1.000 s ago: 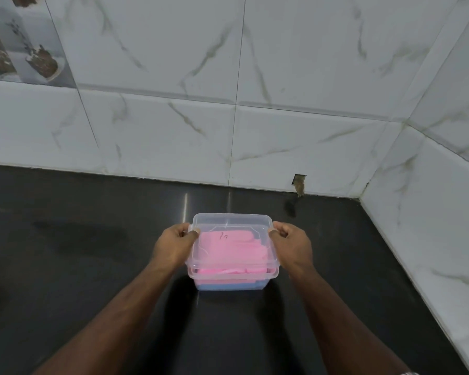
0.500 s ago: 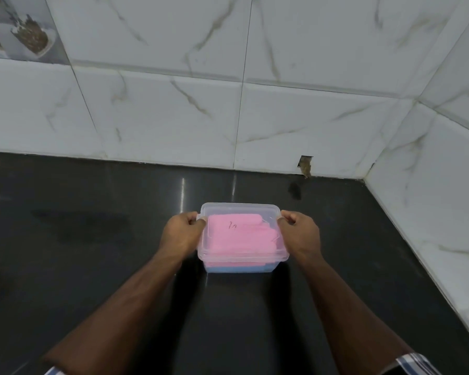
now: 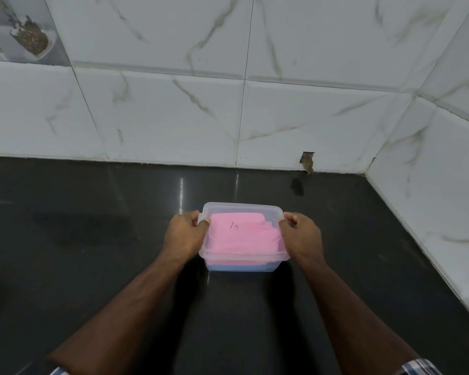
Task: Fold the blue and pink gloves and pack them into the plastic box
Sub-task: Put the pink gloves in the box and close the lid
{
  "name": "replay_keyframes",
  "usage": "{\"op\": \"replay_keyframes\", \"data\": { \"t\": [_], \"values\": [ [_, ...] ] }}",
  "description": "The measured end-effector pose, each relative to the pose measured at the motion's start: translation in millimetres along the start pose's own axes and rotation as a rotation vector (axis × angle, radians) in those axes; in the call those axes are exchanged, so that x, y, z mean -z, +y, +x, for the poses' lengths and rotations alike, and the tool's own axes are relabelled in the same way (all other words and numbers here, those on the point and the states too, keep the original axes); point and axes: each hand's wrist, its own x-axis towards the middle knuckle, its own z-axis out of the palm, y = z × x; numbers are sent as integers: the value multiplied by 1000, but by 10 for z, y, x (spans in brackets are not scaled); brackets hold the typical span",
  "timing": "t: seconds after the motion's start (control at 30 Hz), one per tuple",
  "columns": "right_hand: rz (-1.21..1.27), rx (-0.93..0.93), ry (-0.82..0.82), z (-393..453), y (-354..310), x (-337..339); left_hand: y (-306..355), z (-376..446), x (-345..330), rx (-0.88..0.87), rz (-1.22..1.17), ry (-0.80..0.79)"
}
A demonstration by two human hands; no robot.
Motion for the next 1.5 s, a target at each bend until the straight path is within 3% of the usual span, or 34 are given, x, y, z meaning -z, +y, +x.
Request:
{"op": "replay_keyframes", "data": {
  "t": [0.17,0.3,0.5,1.5],
  "values": [
    [-98,85,-14,27,-23,27,33,-40,33,-25,160,22],
    [-244,268,-94,68,-159,-5,157,-63,25,-203,406,52],
    [-390,322,-238,60,-268,-160,285,9,-110,-265,602,-103],
    [-587,396,-223,29,-182,-305,111,-84,-256,-234,663,-51]
  ]
}}
